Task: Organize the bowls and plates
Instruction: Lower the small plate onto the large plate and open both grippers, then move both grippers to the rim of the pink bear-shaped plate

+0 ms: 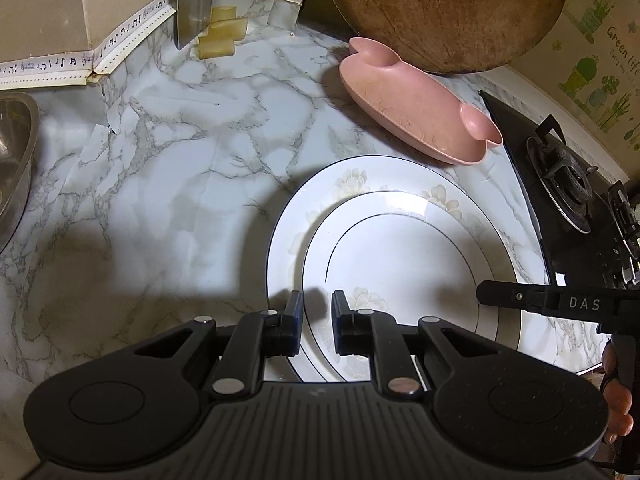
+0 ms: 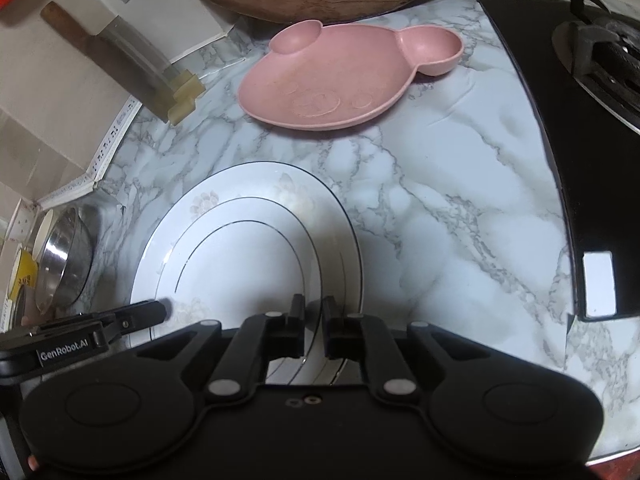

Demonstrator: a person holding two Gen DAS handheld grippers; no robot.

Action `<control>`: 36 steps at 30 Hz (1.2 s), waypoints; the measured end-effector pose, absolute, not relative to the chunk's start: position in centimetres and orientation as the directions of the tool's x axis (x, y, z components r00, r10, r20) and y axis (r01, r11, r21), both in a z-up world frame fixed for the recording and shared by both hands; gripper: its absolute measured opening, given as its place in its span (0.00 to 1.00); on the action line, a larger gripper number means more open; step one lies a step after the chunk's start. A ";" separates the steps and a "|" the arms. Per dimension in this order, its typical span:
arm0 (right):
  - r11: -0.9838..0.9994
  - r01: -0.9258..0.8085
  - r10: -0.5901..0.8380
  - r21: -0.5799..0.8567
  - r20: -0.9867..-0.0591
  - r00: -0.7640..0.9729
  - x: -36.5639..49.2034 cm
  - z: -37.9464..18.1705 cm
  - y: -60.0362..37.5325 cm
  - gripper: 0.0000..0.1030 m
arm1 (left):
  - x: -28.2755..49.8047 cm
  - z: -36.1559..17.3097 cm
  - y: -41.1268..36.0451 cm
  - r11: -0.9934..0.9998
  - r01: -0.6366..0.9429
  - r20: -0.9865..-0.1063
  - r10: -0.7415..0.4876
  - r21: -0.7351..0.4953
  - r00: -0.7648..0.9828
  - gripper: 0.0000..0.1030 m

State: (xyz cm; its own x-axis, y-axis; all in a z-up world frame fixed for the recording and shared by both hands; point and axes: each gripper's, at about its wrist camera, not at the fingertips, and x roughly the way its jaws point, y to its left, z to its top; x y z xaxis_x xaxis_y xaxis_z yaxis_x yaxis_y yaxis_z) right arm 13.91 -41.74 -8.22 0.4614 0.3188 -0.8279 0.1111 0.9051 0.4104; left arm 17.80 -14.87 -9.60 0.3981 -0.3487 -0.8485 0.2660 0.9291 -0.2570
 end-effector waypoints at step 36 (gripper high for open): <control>0.982 -0.079 0.180 0.170 -0.737 0.651 11.4 0.4 -38.2 0.85 | 15.7 -2.7 -14.9 0.927 0.337 -0.694 -0.351 -0.163 0.628 0.62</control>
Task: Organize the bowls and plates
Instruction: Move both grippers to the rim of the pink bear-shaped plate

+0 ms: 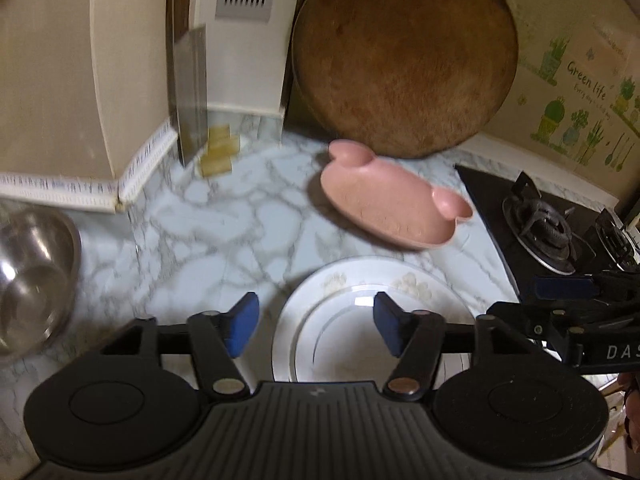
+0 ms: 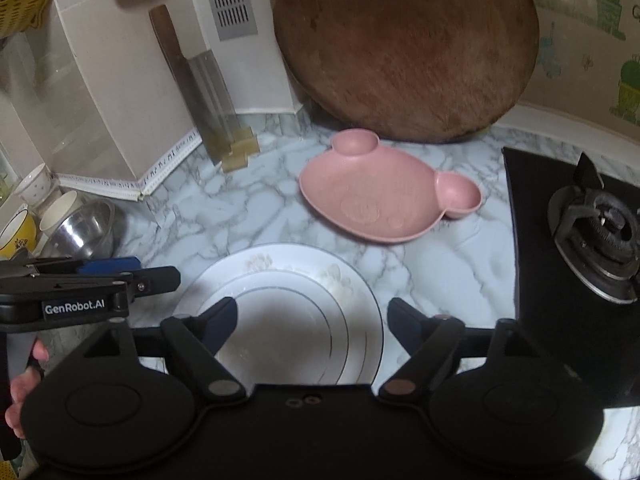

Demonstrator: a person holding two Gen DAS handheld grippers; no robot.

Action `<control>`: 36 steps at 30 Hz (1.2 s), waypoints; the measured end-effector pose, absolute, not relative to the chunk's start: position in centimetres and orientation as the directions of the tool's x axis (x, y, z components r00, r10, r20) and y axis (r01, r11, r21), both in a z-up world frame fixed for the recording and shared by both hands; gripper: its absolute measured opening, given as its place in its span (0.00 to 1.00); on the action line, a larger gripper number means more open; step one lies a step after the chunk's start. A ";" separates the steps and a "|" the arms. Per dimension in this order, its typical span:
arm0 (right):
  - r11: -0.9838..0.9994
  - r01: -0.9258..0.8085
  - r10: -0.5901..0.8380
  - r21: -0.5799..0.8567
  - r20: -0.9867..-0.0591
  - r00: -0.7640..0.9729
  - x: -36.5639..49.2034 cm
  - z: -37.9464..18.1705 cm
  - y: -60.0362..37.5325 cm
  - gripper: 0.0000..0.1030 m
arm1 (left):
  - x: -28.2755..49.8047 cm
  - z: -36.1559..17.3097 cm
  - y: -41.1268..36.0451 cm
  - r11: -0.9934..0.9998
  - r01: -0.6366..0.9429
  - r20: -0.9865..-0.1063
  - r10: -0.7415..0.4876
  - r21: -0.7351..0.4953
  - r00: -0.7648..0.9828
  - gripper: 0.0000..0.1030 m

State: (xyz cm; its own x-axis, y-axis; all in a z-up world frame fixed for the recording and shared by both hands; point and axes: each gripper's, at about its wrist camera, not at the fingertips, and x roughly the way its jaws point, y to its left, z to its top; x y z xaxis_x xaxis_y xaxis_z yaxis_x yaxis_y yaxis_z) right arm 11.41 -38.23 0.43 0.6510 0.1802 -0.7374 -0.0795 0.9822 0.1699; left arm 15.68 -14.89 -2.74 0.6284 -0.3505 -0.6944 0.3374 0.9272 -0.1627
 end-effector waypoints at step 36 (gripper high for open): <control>0.966 0.239 -0.072 0.101 -0.780 0.621 23.2 -3.9 -43.9 0.90 | 34.9 -4.8 -25.3 0.877 0.474 -0.749 -0.363 -0.074 0.554 0.77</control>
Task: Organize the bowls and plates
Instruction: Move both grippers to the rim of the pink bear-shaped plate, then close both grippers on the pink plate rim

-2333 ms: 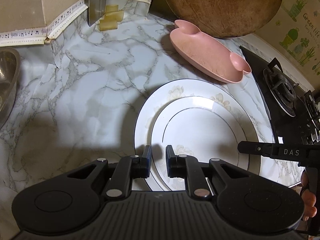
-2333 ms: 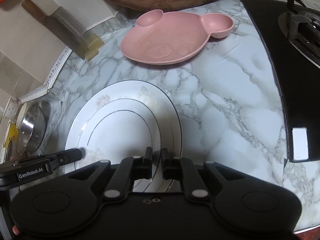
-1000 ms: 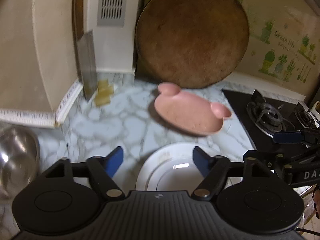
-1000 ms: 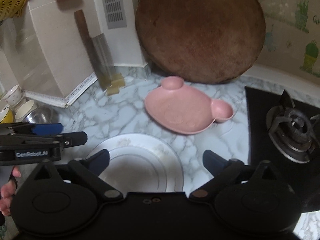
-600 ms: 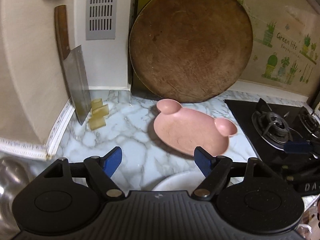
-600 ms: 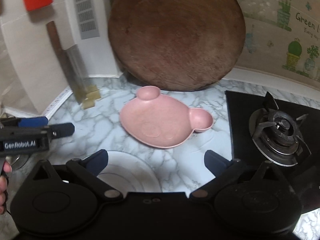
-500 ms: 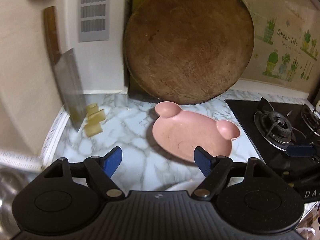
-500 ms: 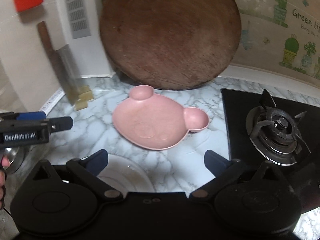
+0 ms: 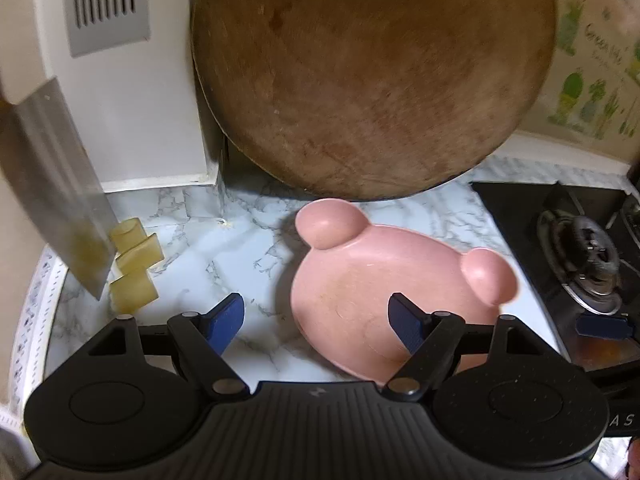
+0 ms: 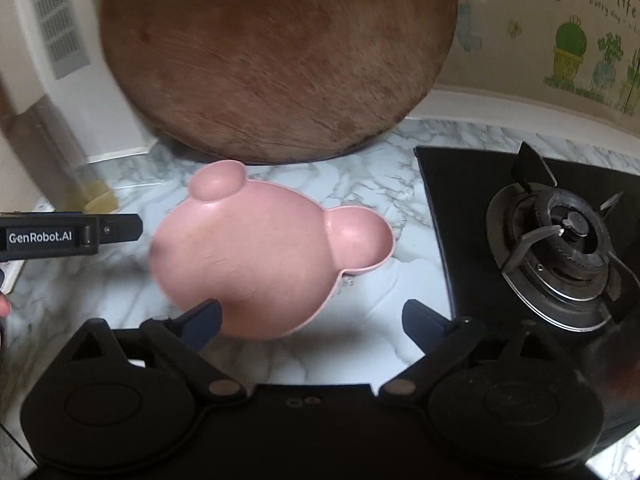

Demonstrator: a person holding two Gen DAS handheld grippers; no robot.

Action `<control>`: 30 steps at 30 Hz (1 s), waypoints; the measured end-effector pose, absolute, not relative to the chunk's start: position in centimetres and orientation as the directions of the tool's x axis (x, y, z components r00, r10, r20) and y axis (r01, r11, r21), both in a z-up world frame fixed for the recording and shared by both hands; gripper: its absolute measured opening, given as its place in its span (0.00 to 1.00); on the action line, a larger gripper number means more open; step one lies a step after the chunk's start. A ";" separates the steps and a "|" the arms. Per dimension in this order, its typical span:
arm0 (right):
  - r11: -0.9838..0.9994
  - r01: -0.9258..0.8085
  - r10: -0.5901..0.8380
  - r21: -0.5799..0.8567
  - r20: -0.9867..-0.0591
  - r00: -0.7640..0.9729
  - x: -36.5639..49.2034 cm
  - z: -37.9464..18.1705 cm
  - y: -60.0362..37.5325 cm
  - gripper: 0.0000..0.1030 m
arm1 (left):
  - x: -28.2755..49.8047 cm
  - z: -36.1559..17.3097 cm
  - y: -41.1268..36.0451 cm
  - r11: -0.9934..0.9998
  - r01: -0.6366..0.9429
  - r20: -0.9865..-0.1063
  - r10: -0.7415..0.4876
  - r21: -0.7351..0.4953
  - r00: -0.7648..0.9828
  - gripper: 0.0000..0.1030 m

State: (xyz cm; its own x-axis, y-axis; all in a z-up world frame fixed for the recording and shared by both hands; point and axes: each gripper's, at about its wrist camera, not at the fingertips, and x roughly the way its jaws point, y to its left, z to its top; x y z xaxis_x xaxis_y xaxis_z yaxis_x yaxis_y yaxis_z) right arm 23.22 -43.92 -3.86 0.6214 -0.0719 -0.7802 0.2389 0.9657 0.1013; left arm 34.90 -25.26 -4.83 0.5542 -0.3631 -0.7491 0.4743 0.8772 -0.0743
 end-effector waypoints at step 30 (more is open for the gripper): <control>0.940 0.291 0.003 0.180 -0.854 0.520 29.4 -8.7 -46.6 0.27 | 42.8 -10.6 -28.0 0.901 0.401 -0.839 -0.342 -0.165 0.424 0.23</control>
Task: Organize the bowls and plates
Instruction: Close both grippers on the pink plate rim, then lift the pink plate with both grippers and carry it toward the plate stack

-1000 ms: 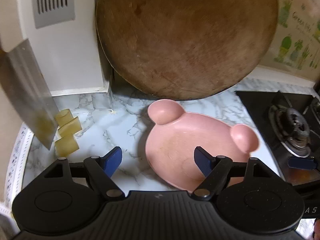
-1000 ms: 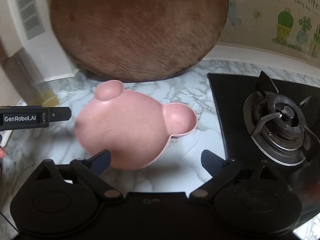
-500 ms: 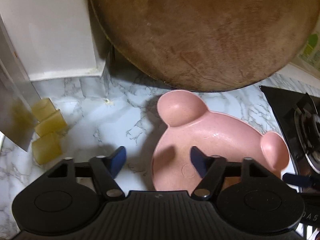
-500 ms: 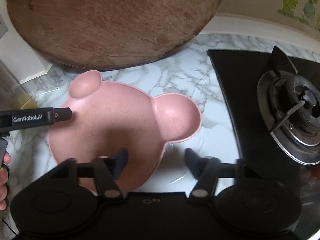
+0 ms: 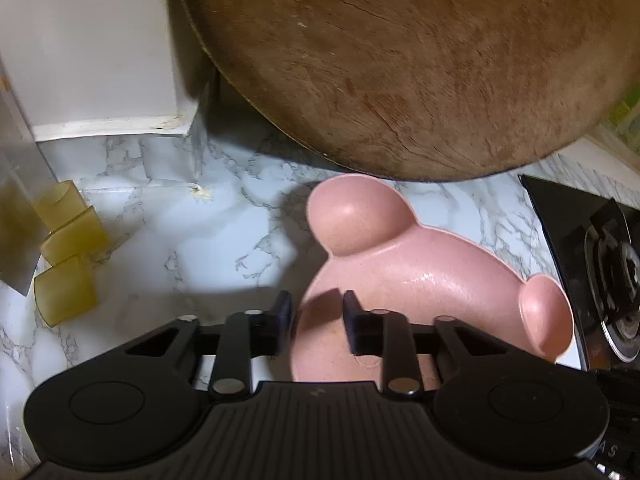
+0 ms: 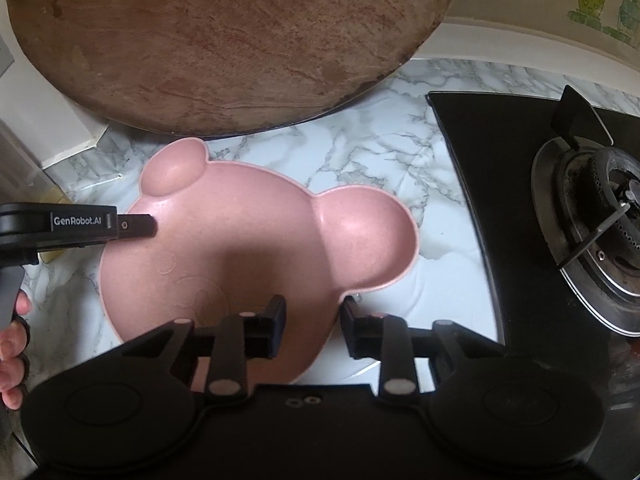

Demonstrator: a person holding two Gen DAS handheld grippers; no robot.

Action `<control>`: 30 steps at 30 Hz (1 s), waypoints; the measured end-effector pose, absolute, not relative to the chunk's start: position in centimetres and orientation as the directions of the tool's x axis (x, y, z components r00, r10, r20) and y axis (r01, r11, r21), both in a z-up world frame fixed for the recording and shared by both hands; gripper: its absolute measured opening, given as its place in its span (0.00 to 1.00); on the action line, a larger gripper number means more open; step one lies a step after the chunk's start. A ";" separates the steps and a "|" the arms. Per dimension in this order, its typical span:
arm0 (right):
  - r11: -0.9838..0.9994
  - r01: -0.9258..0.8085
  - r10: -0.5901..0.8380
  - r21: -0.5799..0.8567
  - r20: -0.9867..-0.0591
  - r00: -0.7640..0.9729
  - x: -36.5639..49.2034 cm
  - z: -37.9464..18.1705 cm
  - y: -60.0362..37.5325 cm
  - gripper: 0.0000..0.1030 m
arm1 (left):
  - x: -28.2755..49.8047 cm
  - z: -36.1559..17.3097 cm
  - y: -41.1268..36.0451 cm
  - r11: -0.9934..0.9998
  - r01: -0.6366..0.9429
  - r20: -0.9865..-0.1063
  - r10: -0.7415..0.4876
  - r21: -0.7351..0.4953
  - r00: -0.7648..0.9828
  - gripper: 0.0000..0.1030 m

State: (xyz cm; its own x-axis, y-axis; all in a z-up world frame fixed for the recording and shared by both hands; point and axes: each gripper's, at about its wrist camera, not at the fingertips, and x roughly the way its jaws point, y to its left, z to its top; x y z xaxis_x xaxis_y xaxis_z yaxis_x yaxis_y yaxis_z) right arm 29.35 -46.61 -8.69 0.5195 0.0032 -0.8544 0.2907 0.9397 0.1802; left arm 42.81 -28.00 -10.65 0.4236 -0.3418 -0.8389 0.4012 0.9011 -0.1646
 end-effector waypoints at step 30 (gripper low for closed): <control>0.959 0.195 0.053 0.205 -0.808 0.587 24.0 -4.0 -45.5 0.11 | 33.6 -4.1 -23.1 0.913 0.387 -0.791 -0.332 -0.132 0.514 0.17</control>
